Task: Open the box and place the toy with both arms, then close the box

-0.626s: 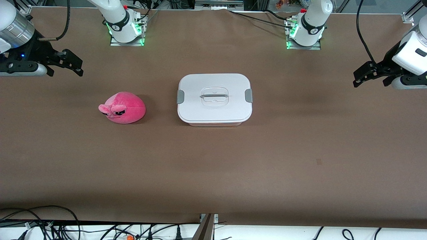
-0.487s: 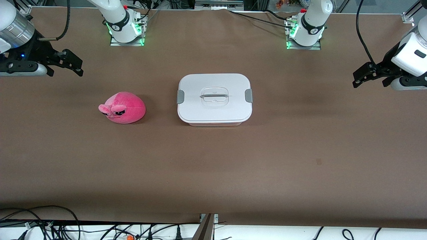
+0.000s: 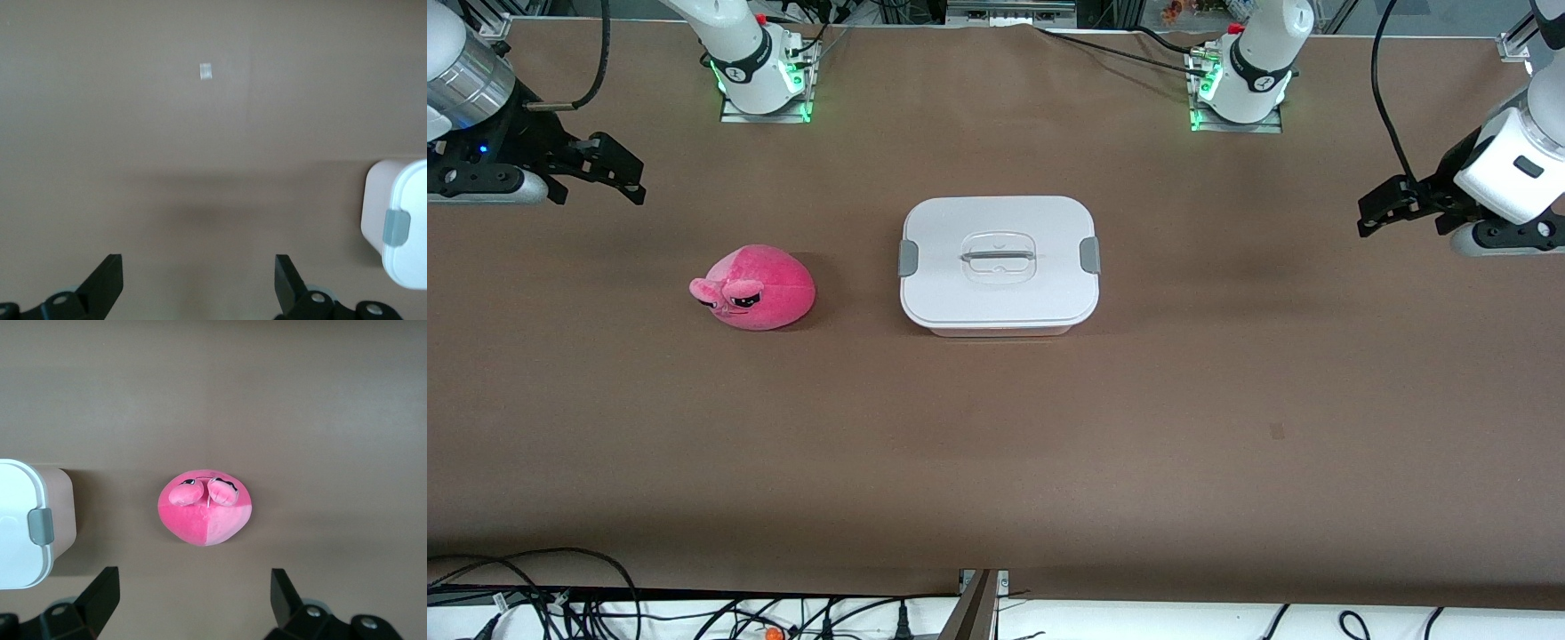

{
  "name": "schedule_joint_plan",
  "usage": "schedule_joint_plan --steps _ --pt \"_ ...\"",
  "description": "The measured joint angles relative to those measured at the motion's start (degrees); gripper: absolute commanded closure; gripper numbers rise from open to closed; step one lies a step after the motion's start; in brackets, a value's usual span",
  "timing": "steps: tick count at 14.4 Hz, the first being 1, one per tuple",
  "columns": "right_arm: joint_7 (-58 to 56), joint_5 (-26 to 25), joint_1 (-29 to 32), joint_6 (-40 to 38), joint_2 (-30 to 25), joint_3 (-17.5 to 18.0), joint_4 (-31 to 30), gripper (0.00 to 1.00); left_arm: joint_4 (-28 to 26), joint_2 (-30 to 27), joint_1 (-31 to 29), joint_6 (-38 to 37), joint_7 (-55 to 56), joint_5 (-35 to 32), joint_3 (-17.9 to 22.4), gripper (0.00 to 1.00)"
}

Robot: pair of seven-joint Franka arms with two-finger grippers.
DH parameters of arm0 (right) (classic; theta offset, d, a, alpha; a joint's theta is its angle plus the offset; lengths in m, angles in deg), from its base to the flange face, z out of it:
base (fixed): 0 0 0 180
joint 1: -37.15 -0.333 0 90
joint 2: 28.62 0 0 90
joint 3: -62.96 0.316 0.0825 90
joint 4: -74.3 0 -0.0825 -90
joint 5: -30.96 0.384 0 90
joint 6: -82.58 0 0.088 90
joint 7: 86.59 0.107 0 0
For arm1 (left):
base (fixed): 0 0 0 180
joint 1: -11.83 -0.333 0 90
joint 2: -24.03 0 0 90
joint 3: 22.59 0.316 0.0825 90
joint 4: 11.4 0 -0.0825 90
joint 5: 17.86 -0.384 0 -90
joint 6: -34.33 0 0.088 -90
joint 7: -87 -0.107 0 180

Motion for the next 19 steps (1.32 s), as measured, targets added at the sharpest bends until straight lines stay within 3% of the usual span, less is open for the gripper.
schedule_joint_plan --steps 4,10,15,19 --pt "0.0 0.0 0.0 0.3 1.0 0.1 0.0 0.0 0.6 0.0 0.2 -8.1 -0.1 2.9 -3.0 0.0" --pt "-0.1 -1.4 -0.2 2.7 8.8 0.3 0.3 0.0 0.9 4.1 1.5 -9.7 -3.4 4.8 -21.1 0.0" --pt "-1.3 -3.7 -0.3 3.5 15.9 0.3 1.7 0.0 9.7 23.5 6.9 1.8 -16.2 4.8 -23.4 0.0" --pt "-1.4 -3.5 -1.2 3.5 17.8 0.8 0.1 0.0 12.0 31.8 14.3 15.8 -26.0 2.6 -23.6 0.0"
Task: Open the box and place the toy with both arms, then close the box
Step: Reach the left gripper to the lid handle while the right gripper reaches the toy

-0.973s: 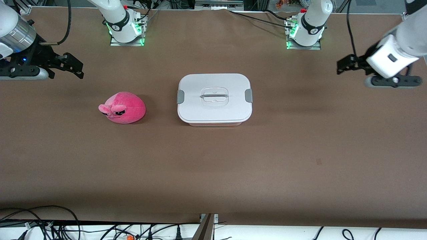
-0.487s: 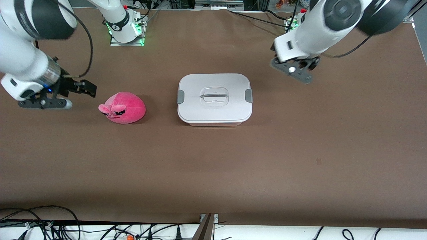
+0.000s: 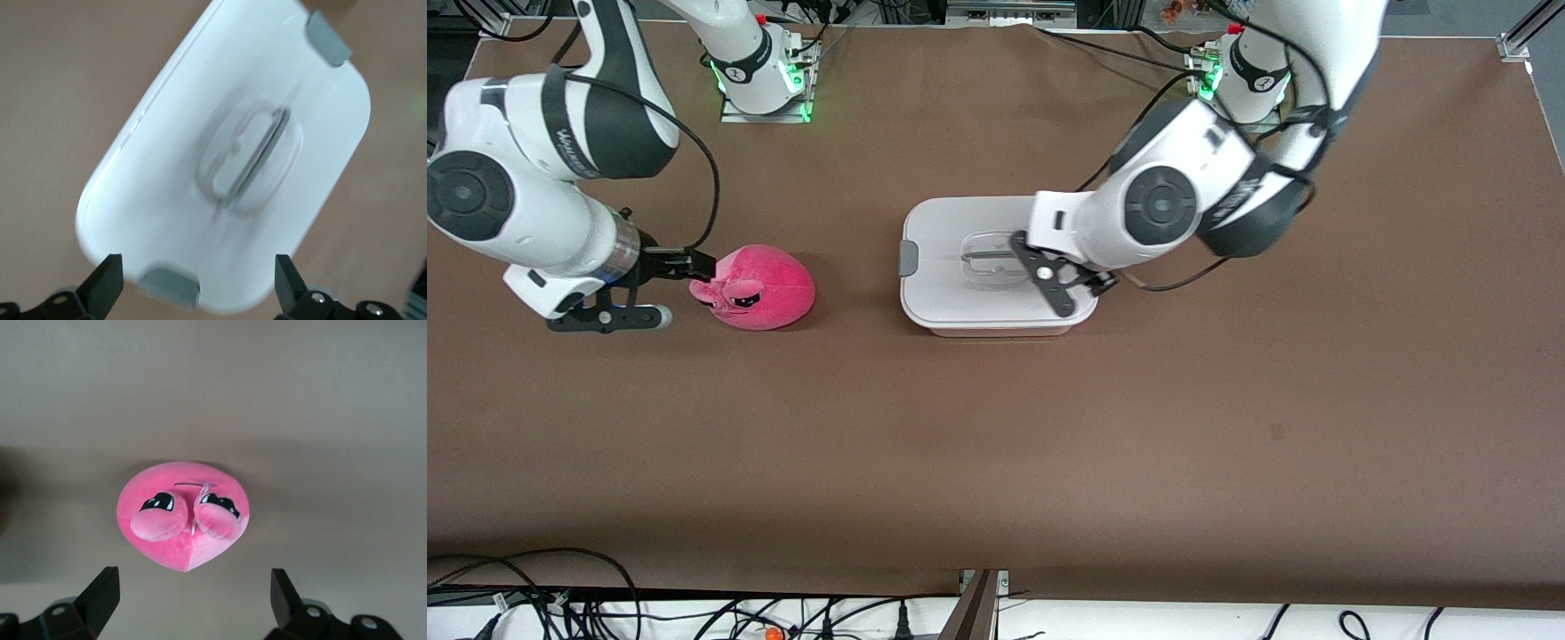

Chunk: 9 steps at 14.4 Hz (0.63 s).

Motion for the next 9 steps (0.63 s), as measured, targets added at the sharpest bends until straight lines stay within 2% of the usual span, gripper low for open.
schedule_joint_plan --steps 3,6,7,8,9 --pt "0.1 1.4 -0.3 3.4 -0.9 0.1 -5.8 0.0 0.2 3.0 6.0 6.1 -1.8 -7.8 0.0 0.0" --pt "0.3 1.6 -0.2 10.2 -3.9 0.1 -15.0 0.0 0.2 5.4 9.7 7.9 -1.9 -11.0 0.0 0.0" --pt "0.7 1.9 -0.2 11.4 -4.7 0.1 -17.0 0.0 0.2 5.9 10.1 7.9 -2.1 -11.1 0.0 0.28" --pt "0.9 2.7 -0.2 12.6 -5.3 0.0 -18.6 0.0 0.2 6.1 10.1 7.9 -2.5 -11.2 0.1 0.64" --pt "1.0 3.3 -0.2 13.9 -5.7 0.0 -20.1 0.0 0.2 6.2 10.1 7.9 -3.1 -11.2 0.2 0.88"
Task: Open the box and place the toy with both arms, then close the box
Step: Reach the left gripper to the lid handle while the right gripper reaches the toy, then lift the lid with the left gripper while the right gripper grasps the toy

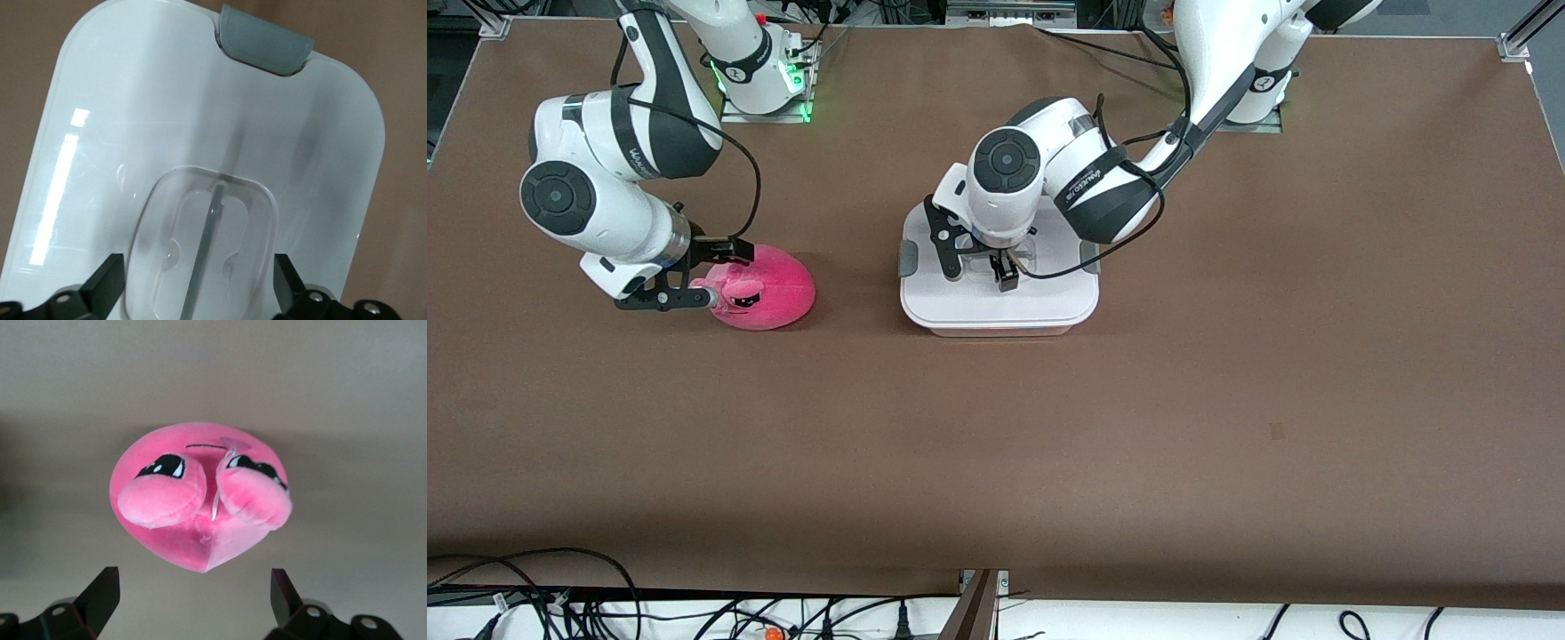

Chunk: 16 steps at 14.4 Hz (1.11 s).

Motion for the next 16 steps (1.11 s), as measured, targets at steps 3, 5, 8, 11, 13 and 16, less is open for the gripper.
schedule_joint_plan --steps 3,5,8,11,13,16 --pt "0.3 0.3 0.0 5.6 -0.1 -0.1 -4.2 0.01 0.0 0.1 -0.1 -0.1 -0.6 0.0 0.1 1.0" --pt "0.5 0.3 0.0 7.9 0.1 -0.2 -5.9 0.1 0.0 0.1 -0.1 -0.1 -0.8 0.0 0.1 1.0" --pt "0.5 0.3 0.0 9.3 0.5 -0.3 -6.3 0.48 0.2 -0.2 0.0 -0.3 -1.2 0.0 -0.1 1.0" --pt "0.6 0.3 0.0 10.9 1.2 -0.4 -6.4 0.85 1.1 -1.0 0.0 -2.9 -4.4 0.0 -0.9 1.0" --pt "0.6 0.3 0.1 11.8 2.0 -0.5 -6.4 1.0 2.2 -2.1 -0.1 -5.5 -7.4 0.0 -1.8 1.0" --pt "0.6 0.3 0.1 11.9 2.3 -0.6 -6.4 1.0 3.1 -6.1 -0.7 -10.0 -8.0 0.9 -2.1 1.0"
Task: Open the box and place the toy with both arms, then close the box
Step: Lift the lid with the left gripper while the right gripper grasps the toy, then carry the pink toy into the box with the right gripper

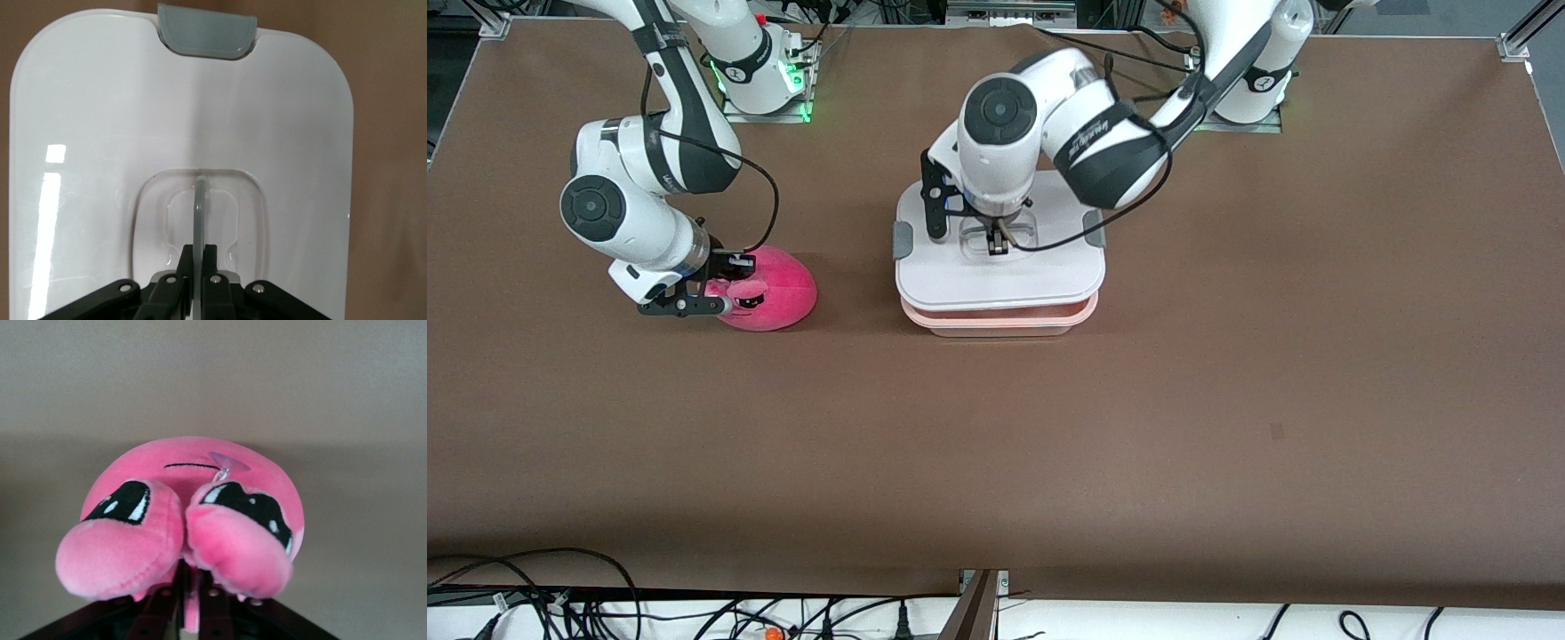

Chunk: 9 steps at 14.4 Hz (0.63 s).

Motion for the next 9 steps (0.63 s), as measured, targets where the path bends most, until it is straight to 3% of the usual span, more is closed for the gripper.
schedule_joint_plan --steps 2,4,7,9 --pt "0.0 0.0 0.0 0.0 -0.1 0.0 0.2 1.0 0.4 -3.1 -4.4 -7.5 -0.1 2.7 0.2 1.0" --pt "0.0 0.0 0.0 -1.9 -0.7 0.0 1.6 1.0 0.4 -5.1 -13.5 -14.4 -4.2 4.3 0.2 1.0" --pt "-0.6 0.0 0.0 -10.8 -1.9 0.1 8.2 1.0 0.8 -5.4 -28.5 -16.7 -17.7 8.2 0.2 1.0" --pt "-1.7 0.0 -0.1 -18.2 -2.7 0.3 14.5 1.0 3.1 -5.4 -35.1 -21.7 -24.7 8.4 0.3 1.0"
